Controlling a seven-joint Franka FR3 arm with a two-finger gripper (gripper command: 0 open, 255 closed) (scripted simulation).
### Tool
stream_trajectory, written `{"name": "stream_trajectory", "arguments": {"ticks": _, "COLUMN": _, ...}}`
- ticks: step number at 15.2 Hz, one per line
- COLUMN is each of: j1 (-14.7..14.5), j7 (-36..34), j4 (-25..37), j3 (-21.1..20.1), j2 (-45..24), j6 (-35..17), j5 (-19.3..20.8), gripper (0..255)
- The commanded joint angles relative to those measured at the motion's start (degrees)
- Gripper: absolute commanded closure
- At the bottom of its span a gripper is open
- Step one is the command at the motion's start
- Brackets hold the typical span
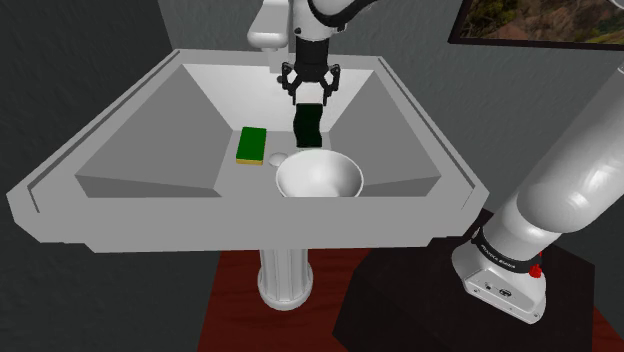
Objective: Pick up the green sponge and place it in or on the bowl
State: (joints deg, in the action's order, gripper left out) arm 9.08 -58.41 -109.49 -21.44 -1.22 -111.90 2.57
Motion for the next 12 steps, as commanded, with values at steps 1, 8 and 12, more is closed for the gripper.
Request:
{"name": "stream_trajectory", "arguments": {"ticks": 1, "j1": 0.0, "j7": 0.0, "j4": 1.2, "j3": 0.0, "j2": 0.3, "j6": 1.5, "j5": -0.1, "gripper": 255}}
{"name": "stream_trajectory", "arguments": {"ticks": 8, "j1": 0.0, "j7": 0.3, "j4": 5.8, "j3": 0.0, "j2": 0.8, "j6": 6.5, "j5": -0.4, "gripper": 255}}
{"name": "stream_trajectory", "arguments": {"ticks": 12, "j1": -1.6, "j7": -2.0, "j4": 0.0, "j3": -1.5, "j2": 7.1, "j6": 6.6, "j5": -2.9, "gripper": 255}}
